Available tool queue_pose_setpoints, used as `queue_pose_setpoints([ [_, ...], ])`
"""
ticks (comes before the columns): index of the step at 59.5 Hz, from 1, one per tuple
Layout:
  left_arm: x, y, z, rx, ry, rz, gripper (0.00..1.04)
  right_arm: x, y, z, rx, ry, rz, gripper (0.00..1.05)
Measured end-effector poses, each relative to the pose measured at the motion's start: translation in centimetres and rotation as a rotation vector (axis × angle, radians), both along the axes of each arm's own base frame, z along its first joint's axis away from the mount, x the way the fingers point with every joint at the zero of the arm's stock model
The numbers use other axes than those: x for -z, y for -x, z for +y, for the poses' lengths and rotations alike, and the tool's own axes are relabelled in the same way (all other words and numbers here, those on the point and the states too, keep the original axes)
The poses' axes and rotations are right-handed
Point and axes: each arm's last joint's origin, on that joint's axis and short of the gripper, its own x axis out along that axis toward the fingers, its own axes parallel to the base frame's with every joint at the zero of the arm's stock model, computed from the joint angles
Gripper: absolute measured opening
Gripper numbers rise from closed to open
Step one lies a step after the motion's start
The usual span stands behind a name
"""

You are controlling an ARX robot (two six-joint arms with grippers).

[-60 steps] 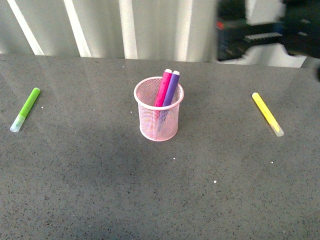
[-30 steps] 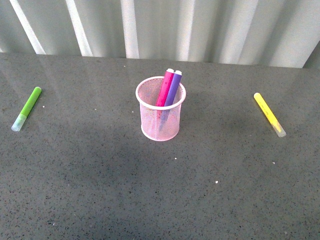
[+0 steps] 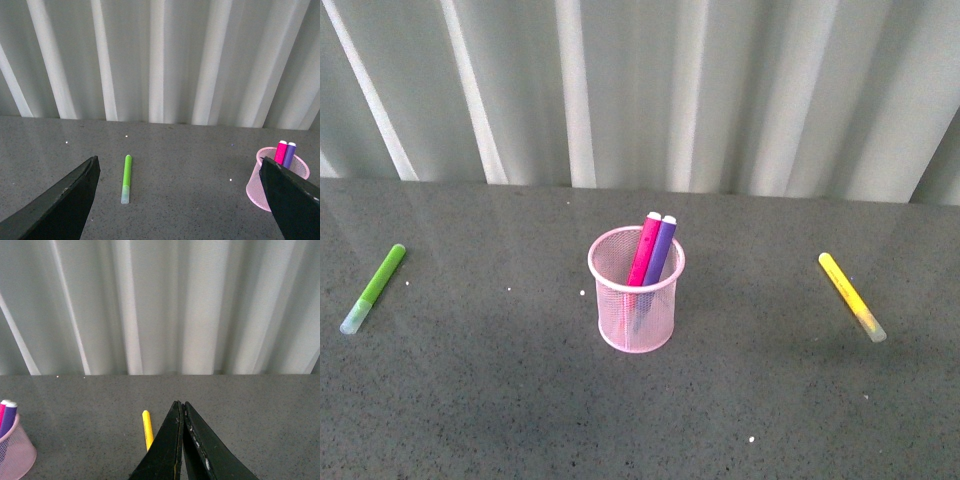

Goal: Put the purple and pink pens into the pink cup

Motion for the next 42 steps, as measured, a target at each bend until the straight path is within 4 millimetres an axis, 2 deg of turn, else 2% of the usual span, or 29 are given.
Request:
queue_pose_setpoints([
  [42,0.0,0.0,0.0,0.0,0.0,0.0,0.98,-1.0,3.3,0.0,-0.003,0.0,-0.033,0.03],
])
